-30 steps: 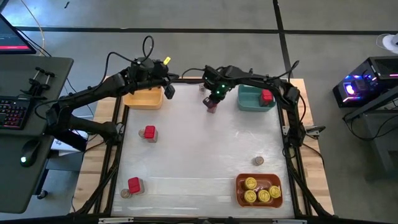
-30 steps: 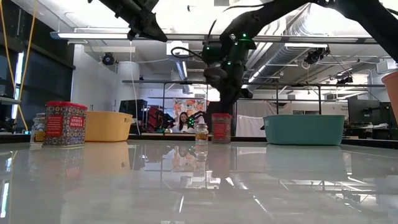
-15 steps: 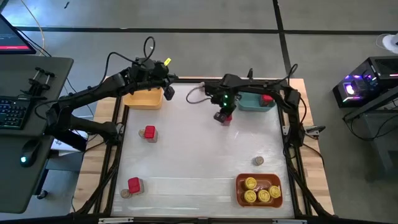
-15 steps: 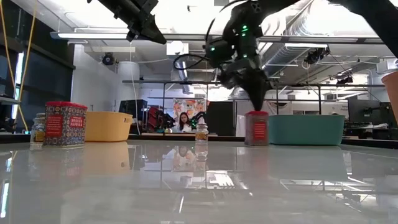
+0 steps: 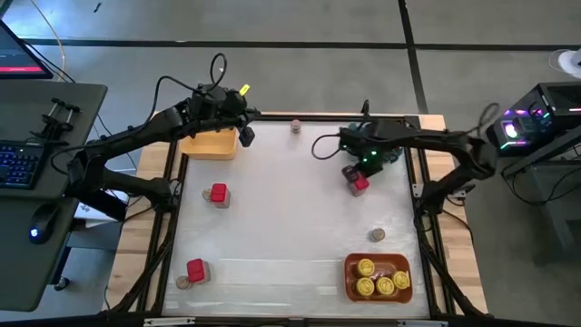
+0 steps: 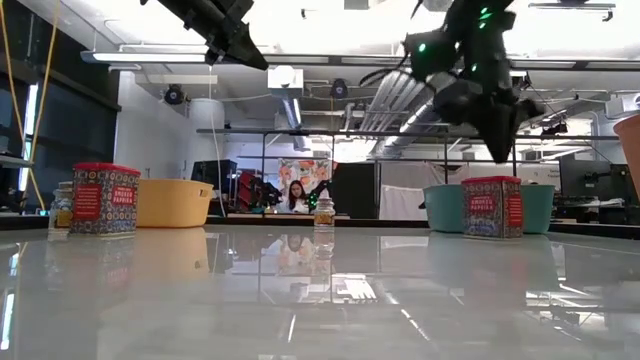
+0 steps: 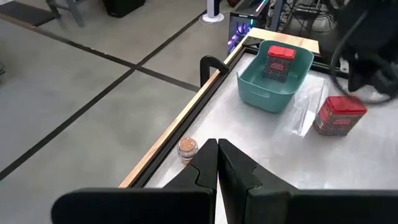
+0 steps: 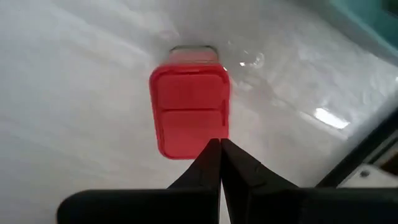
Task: Sort spices by type
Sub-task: Put the top red seasoning can into the green bin
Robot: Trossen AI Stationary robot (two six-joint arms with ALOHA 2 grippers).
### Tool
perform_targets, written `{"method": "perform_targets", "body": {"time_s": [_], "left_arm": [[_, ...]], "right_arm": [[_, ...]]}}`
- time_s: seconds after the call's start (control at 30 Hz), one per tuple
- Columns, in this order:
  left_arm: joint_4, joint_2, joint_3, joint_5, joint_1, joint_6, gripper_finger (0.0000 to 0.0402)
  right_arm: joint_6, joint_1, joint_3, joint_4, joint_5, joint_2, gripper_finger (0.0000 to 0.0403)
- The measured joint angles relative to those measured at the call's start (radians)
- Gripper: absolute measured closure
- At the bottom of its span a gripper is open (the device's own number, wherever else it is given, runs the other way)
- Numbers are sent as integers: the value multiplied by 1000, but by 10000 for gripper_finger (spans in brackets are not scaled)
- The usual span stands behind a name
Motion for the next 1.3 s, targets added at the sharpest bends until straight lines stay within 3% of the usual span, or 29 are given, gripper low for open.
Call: {"method": "perform_targets", "body": {"time_s": [0.13,0.3,0.4,0.6,0.8,0.93,1.3], "left_arm": [[0,0,0,8,0,0,402],[-1,0,0,9,0,11,402],[-1,0,0,9,0,17,401],[-4,0,0,16,0,8,401],[-14,0,0,26,0,-2,401],[-14,0,0,26,0,-3,401],[-18,0,0,26,0,-23,401]], "right_arm": [[105,20,23,20,25,-108,403],[66,31,23,6,71,-151,375],[39,25,21,8,43,-133,322],[-5,43,21,76,-21,-71,178],[-78,69,22,56,55,25,77],[-80,60,22,50,51,80,56],[-96,50,22,66,58,217,54]]}}
